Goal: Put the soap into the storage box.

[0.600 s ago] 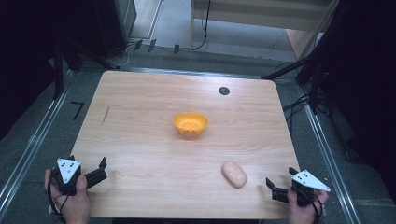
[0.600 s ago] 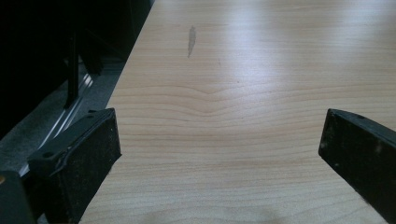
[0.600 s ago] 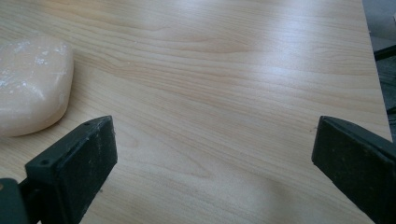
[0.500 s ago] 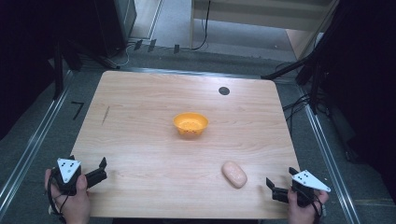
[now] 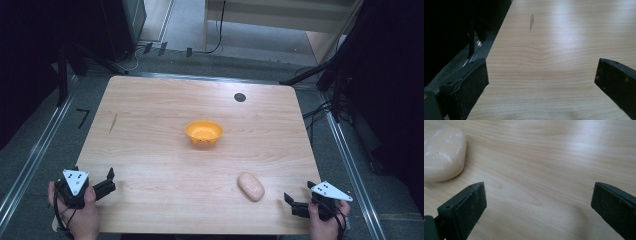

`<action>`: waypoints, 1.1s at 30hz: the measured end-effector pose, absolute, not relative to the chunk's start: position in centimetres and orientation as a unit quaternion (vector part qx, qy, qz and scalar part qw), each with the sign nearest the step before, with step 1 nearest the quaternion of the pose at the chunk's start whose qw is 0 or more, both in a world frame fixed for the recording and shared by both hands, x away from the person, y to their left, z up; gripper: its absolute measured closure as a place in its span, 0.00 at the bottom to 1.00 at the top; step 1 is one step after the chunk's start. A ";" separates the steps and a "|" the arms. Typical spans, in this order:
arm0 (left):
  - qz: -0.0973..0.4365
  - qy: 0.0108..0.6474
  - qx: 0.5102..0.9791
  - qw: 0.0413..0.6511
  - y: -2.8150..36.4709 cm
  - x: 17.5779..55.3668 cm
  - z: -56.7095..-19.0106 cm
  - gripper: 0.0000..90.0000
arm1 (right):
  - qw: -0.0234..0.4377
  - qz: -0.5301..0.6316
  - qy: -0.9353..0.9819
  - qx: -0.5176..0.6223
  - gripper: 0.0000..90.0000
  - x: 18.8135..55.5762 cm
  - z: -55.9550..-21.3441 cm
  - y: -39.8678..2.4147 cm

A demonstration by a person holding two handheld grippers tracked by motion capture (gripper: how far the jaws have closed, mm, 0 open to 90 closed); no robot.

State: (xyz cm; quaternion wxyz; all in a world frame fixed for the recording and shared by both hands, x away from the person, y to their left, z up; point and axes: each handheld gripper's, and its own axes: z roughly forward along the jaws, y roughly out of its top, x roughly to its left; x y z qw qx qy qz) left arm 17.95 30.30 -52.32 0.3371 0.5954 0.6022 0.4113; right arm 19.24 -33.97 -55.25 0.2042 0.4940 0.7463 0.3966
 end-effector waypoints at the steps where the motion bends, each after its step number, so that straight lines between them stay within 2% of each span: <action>1: 0.411 0.602 0.597 0.336 30.3 18.0 -52.3 0.00 | 0.201 0.390 0.751 0.494 0.01 19.2 -55.3 -34.0; 17: 0.408 0.596 0.602 0.340 30.2 18.0 -52.3 0.00 | 0.172 0.327 0.807 0.460 0.01 21.2 -52.6 -31.9; 33: 0.406 0.589 0.608 0.344 30.1 17.9 -52.3 0.00 | 0.126 0.292 0.836 0.446 0.01 22.8 -51.9 -29.7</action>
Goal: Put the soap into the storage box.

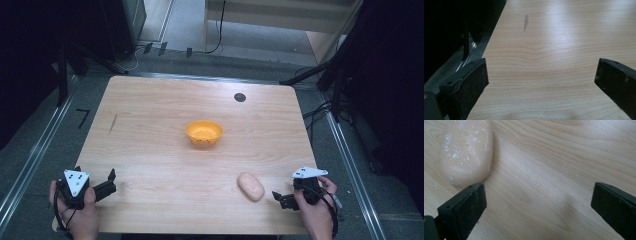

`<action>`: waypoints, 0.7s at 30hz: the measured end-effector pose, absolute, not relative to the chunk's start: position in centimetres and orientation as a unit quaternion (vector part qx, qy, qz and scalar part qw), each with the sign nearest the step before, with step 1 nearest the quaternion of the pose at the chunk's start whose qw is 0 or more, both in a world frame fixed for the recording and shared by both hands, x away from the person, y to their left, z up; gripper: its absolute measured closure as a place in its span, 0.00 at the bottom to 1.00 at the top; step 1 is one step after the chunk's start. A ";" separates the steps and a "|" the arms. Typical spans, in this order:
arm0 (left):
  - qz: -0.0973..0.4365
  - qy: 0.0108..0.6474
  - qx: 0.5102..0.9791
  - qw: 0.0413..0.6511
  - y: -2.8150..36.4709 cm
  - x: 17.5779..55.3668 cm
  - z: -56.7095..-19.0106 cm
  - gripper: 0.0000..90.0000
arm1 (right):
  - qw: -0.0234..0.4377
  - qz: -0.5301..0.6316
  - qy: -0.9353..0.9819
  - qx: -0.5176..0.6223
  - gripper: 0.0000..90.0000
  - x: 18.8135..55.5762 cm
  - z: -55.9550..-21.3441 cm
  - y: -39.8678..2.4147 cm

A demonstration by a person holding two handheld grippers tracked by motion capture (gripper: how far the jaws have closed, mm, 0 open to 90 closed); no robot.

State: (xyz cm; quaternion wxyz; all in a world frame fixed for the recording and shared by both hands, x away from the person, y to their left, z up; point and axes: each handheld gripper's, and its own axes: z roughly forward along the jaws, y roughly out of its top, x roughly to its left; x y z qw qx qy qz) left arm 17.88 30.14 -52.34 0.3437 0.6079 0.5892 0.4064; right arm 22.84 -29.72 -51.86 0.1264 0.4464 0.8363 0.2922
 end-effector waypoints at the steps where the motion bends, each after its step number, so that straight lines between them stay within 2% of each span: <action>1: 0.406 0.589 0.610 0.342 30.1 18.0 -52.3 0.00 | 0.123 0.290 0.838 0.445 0.01 23.1 -51.8 -29.4; 21: 0.409 0.586 0.606 0.348 30.1 17.8 -52.4 0.00 | 0.084 0.273 0.860 0.422 0.01 24.3 -50.2 -25.4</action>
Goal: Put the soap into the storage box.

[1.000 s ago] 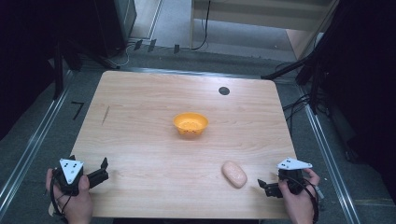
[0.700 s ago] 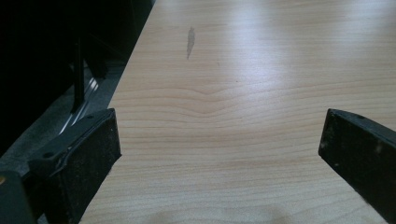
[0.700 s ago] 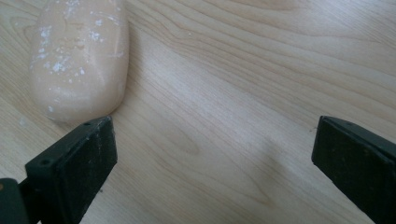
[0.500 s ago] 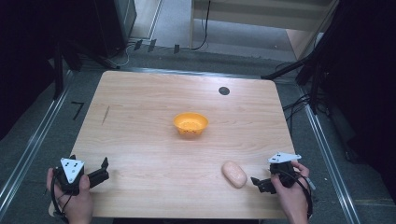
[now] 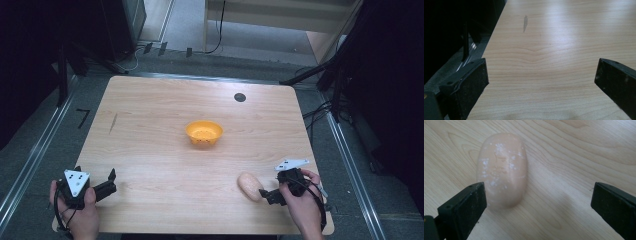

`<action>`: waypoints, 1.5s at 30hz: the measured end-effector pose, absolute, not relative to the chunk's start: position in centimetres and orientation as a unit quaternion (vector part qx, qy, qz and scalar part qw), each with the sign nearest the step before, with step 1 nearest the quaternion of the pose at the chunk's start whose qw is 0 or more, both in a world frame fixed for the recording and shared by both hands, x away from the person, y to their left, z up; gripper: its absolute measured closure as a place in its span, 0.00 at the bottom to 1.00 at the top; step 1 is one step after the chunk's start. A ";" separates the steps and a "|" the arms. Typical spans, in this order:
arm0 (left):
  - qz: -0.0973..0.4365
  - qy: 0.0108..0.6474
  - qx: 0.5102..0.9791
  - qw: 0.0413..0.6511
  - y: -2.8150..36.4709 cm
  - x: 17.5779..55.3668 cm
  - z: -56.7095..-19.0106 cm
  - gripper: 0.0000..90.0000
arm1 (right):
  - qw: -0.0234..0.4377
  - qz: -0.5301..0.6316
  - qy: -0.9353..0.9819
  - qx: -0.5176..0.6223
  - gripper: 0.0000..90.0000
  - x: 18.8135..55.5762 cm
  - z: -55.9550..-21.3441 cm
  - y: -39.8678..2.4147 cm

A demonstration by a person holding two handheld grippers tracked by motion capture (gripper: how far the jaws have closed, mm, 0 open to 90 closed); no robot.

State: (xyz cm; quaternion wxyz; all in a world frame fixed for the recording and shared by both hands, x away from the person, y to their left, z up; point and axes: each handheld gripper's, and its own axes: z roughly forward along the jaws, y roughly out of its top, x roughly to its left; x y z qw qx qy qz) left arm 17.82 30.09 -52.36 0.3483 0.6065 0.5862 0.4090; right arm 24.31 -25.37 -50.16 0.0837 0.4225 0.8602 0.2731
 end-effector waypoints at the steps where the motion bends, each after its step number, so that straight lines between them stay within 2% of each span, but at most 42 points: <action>1: 0.409 0.586 0.607 0.348 30.1 17.8 -52.4 0.00 | 0.080 0.274 0.861 0.421 0.01 24.4 -50.1 -24.8; 12: 0.411 0.584 0.612 0.341 29.9 17.9 -52.4 0.00 | 0.056 0.264 0.867 0.420 0.01 24.8 -50.8 -22.5; 15: 0.409 0.586 0.609 0.344 30.0 17.9 -52.4 0.00 | 0.056 0.260 0.868 0.418 0.07 25.0 -50.8 -21.9; 23: 0.408 0.586 0.608 0.347 30.1 17.9 -52.4 0.00 | 0.043 0.247 0.874 0.416 0.10 25.2 -51.4 -20.3; 30: 0.409 0.586 0.608 0.347 30.1 17.9 -52.4 0.00 | 0.054 0.230 0.872 0.428 0.19 25.1 -51.7 -20.1; 38: 0.409 0.582 0.613 0.343 30.0 18.0 -52.4 0.00 | 0.061 0.229 0.871 0.430 0.23 25.0 -52.0 -20.1; 42: 0.410 0.582 0.613 0.344 30.0 18.0 -52.3 0.00 | 0.070 0.225 0.874 0.425 0.28 24.9 -52.0 -19.7; 45: 0.410 0.582 0.613 0.343 30.0 18.0 -52.3 0.00 | 0.076 0.226 0.878 0.415 0.37 24.8 -51.9 -19.6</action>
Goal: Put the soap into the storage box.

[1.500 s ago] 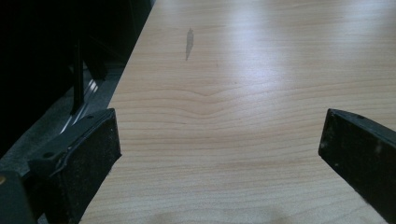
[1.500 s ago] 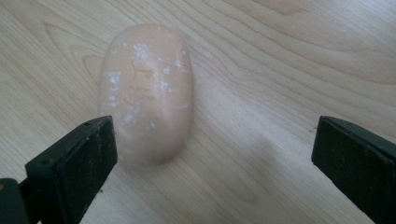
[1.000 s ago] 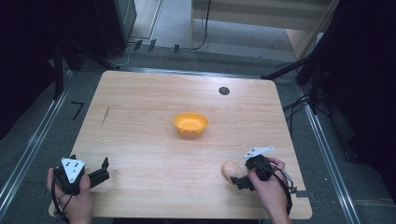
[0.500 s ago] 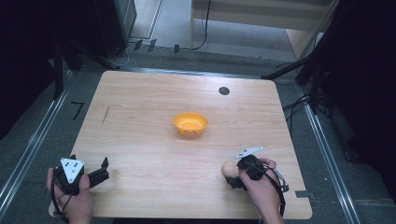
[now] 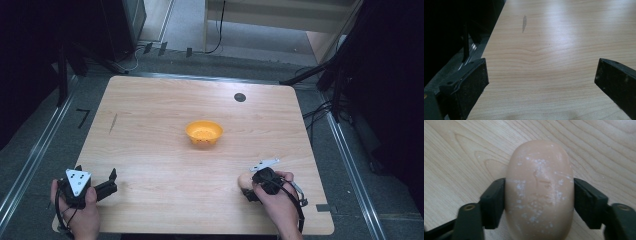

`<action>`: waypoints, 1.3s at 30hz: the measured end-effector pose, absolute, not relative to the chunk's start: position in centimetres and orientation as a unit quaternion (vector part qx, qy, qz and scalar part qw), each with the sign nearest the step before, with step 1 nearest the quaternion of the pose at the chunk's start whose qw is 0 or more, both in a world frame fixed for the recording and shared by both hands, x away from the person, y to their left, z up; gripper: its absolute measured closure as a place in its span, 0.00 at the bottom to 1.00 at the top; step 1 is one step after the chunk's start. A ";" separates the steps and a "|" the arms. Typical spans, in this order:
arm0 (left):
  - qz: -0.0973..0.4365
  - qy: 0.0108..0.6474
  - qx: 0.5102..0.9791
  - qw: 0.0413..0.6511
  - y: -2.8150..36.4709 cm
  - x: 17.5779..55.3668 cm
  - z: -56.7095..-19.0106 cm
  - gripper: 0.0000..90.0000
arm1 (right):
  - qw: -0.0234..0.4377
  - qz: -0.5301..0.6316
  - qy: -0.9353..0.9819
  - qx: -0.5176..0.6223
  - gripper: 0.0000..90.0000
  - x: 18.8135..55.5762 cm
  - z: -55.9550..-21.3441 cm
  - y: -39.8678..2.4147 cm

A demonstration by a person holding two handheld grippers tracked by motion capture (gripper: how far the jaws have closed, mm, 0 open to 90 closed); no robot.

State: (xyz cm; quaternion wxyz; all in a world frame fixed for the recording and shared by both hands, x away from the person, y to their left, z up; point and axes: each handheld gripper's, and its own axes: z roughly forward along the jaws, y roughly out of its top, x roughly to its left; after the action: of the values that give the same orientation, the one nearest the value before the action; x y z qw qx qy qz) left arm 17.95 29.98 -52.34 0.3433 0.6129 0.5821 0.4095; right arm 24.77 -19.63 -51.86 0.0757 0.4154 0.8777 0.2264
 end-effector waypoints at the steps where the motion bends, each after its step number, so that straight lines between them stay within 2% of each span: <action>1: 0.409 0.582 0.613 0.344 30.0 18.0 -52.3 0.00 | 0.076 0.224 0.879 0.414 0.37 24.8 -51.8 -19.6; 39: 0.401 0.584 0.609 0.357 30.2 17.9 -52.3 0.00 | 0.043 0.250 0.899 0.357 0.37 26.7 -49.5 -19.7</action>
State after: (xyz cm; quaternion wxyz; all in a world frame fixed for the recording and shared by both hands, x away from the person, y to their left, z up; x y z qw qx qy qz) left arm 17.92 30.24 -52.34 0.3574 0.6088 0.5837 0.4012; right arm 26.65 -19.75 -49.52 0.0431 0.3572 0.8990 0.2498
